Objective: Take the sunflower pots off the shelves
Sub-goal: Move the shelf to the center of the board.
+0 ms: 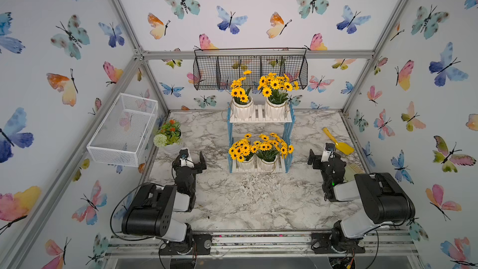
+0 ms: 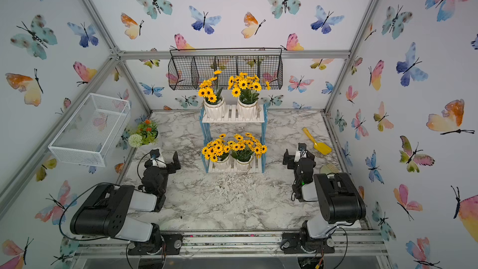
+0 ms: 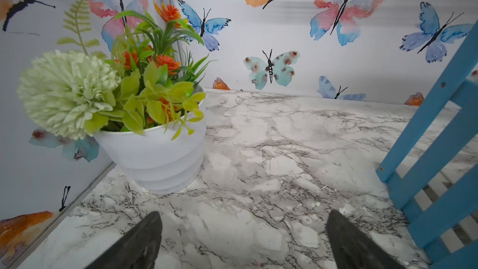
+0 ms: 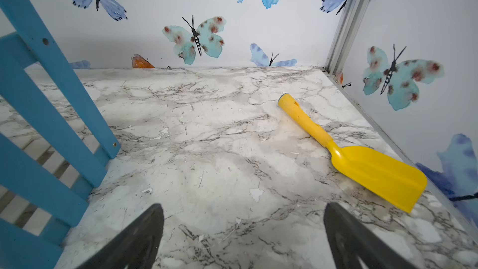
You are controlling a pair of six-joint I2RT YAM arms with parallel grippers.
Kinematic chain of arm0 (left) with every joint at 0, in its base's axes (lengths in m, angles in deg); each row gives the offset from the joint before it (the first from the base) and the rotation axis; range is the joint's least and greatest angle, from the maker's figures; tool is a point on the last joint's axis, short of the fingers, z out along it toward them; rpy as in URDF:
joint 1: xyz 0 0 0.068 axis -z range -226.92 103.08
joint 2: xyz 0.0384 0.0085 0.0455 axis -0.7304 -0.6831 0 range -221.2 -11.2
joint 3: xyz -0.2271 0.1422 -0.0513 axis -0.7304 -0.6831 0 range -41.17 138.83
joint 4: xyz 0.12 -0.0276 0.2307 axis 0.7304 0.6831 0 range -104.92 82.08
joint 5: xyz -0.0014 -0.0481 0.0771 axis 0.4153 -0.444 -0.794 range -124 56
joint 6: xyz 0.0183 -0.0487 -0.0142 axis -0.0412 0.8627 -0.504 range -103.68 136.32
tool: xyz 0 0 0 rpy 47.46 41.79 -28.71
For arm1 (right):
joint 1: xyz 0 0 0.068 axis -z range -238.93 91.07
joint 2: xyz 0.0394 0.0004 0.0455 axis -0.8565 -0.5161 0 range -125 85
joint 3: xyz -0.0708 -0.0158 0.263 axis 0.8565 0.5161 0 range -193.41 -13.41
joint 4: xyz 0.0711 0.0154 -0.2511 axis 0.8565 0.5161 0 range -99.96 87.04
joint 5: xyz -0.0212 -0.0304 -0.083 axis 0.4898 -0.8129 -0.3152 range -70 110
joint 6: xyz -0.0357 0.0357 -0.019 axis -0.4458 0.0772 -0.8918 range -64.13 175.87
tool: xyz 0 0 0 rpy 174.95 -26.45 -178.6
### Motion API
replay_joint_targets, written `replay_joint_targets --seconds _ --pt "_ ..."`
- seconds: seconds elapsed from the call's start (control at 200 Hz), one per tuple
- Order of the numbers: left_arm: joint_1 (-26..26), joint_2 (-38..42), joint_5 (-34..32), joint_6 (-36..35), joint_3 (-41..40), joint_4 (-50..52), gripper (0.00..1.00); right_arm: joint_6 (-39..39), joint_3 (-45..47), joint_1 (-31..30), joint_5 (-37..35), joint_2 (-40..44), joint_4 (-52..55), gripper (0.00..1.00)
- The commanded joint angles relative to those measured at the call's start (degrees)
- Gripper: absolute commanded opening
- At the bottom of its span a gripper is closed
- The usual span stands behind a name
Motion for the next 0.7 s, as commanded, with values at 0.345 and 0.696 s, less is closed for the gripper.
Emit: replay_joint_targets --seconds 0.345,0.696 --pt "-1.15 1.05 2.49 -0.31 0.23 0.81 0.98 -0.69 0.93 0.46 -0.03 0.30 -1.99 0.99" --pt "-1.36 1.13 2.95 -0.23 0.37 1.16 0.98 -0.63 0.58 0.46 0.19 0.21 -1.27 0.99"
